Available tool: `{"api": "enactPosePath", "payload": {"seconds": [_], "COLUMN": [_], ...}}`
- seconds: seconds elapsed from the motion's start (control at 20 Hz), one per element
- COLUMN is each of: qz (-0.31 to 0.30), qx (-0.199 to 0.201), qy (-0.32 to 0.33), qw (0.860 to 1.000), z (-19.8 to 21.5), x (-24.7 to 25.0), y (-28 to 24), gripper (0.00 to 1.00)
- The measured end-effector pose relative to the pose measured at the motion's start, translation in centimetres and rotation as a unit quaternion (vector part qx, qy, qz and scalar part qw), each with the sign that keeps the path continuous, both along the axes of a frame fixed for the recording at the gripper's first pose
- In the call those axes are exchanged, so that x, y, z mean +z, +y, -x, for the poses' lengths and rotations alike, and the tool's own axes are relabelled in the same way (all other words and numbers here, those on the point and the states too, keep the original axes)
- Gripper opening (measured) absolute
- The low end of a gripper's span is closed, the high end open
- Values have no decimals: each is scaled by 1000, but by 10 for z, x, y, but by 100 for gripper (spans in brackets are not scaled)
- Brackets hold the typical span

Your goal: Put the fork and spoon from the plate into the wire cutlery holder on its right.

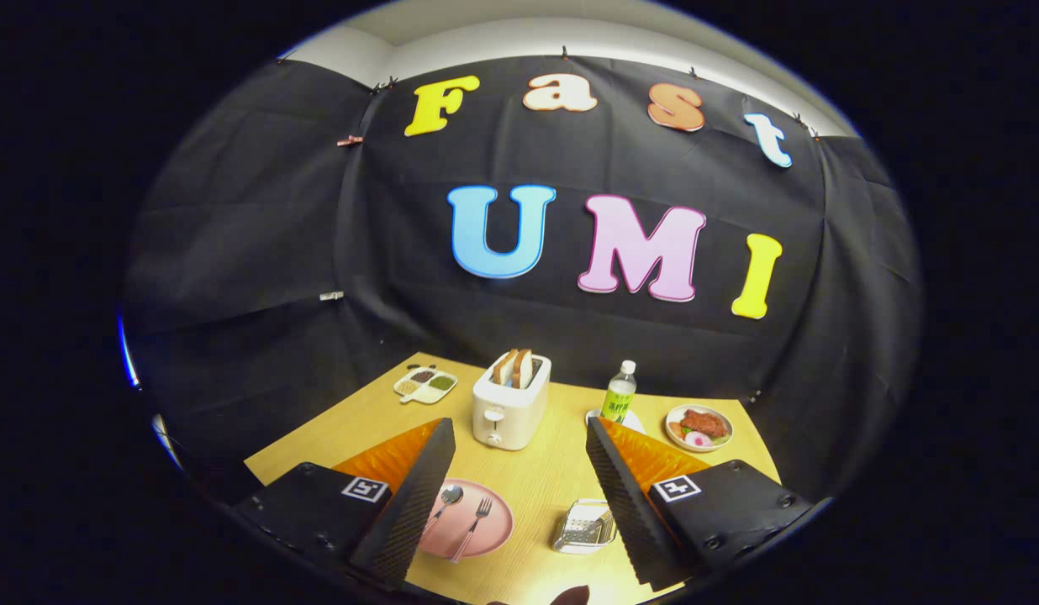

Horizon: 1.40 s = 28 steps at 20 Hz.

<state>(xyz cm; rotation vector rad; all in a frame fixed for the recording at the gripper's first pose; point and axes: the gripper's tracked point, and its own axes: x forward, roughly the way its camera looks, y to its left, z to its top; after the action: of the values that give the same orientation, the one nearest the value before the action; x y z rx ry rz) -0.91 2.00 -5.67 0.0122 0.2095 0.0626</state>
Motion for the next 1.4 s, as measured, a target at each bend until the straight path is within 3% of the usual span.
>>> {"api": "enactPosePath", "payload": {"seconds": [0.3, 0.6, 0.75, 0.95, 1.05, 1.25, 1.4], "qz": [1, -3, 0, 23, 40, 6, 6], "qx": [42, 48, 71, 121, 122, 89, 68], "qy": [91, 192, 222, 275, 312, 385, 415], "qw": [995, 980, 972, 953, 941, 919, 908], "z": [9, 10, 13, 21, 19, 7, -6], "x": [-45, -115, -142, -185, -213, -268, -296], "y": [29, 39, 54, 84, 87, 88, 85], "gripper": [98, 96, 95, 92, 92, 80, 59]}}
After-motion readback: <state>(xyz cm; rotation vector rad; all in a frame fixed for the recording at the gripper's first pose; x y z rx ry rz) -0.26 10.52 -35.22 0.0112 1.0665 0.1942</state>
